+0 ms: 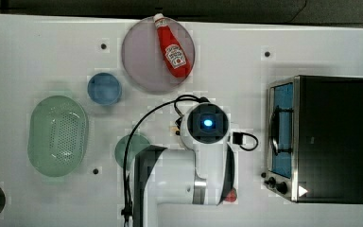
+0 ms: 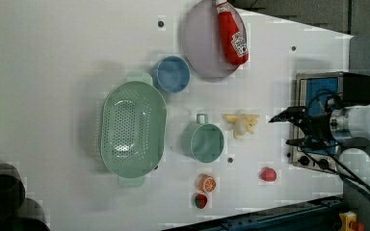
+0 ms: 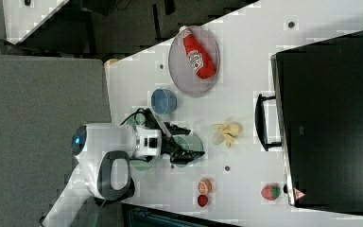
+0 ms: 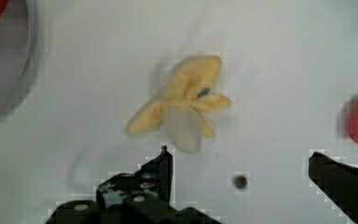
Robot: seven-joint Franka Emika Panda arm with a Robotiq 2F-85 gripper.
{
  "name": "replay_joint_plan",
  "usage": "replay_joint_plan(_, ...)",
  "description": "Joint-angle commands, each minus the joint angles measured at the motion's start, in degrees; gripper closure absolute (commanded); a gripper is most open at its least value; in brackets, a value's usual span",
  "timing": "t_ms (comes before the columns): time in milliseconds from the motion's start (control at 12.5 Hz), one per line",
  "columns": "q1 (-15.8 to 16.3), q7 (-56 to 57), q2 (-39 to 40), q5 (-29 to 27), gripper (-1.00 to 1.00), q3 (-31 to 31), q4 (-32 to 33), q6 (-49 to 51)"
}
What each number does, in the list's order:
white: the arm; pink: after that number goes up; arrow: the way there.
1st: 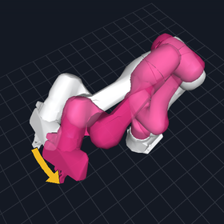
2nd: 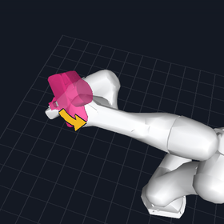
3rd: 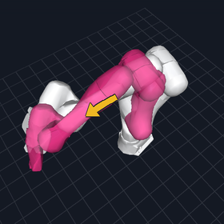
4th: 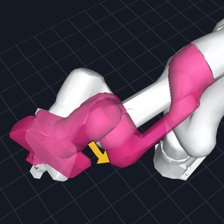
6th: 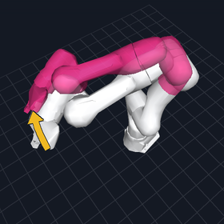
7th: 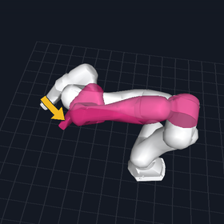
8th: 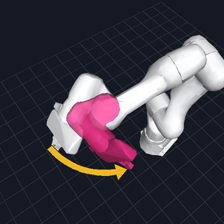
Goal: Pick banana from table and place on oven.
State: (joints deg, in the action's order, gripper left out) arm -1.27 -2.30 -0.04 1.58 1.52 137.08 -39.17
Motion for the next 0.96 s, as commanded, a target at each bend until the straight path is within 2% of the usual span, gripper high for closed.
replay_joint_plan(80,0.3,-1.8,3.0,-0.1,-1.0,0.7,0.8,-10.4)
replay_joint_plan(400,0.2,-1.9,12.2,-0.1,-1.0,0.7,3.1,-21.6)
replay_joint_plan(800,0.2,-1.9,19.5,-0.1,-1.0,0.5,3.4,-29.2)
replay_joint_plan(960,0.3,-1.9,20.8,-0.1,-0.43,0.5,3.5,-30.7)
